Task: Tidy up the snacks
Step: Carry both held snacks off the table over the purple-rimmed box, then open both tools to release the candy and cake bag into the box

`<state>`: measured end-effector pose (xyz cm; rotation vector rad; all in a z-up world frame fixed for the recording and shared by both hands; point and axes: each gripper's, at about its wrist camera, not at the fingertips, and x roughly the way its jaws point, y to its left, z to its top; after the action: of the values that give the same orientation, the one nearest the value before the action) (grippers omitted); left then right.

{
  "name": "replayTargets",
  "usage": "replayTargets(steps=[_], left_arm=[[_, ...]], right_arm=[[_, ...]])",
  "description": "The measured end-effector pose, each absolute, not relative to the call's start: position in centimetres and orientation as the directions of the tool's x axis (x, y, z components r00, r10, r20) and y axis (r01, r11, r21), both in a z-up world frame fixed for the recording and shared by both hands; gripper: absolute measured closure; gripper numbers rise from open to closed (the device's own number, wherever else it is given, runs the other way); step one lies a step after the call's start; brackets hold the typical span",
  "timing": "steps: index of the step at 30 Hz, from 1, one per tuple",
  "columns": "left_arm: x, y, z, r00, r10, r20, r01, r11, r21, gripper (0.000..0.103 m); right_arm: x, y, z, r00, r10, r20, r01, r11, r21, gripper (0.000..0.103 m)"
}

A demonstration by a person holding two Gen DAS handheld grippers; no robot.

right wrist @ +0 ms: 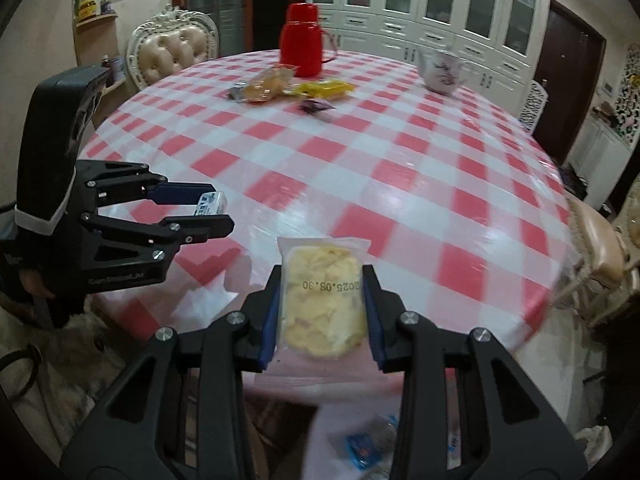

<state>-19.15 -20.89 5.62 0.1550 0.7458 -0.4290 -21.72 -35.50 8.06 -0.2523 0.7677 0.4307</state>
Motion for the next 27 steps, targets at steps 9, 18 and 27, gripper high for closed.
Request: replayTargets(steps=[9,18,27], left_arm=[[-20.6,-30.2,5.0,0.511,-0.431,-0.743,0.640,0.768,-0.006,0.066],[-23.0,-37.7,3.2,0.359,-0.517,-0.777,0.803,0.595,-0.025,0.066],[-23.3,-40.5,1.2,0.111,-0.630,-0.769,0.868,0.437,-0.233,0.054]], right_arm=[[-23.7,-43.0,6.9,0.650,0.165,-0.742,-0.353,0.930,-0.102,0.062],[-24.8,-49.9,4.0,0.577,-0.013,-0.816,-0.302,0.925,-0.229,0.062],[-26.3,-52.7,0.0,0.447,-0.106,-0.888,-0.357,0.890,-0.285,0.059]])
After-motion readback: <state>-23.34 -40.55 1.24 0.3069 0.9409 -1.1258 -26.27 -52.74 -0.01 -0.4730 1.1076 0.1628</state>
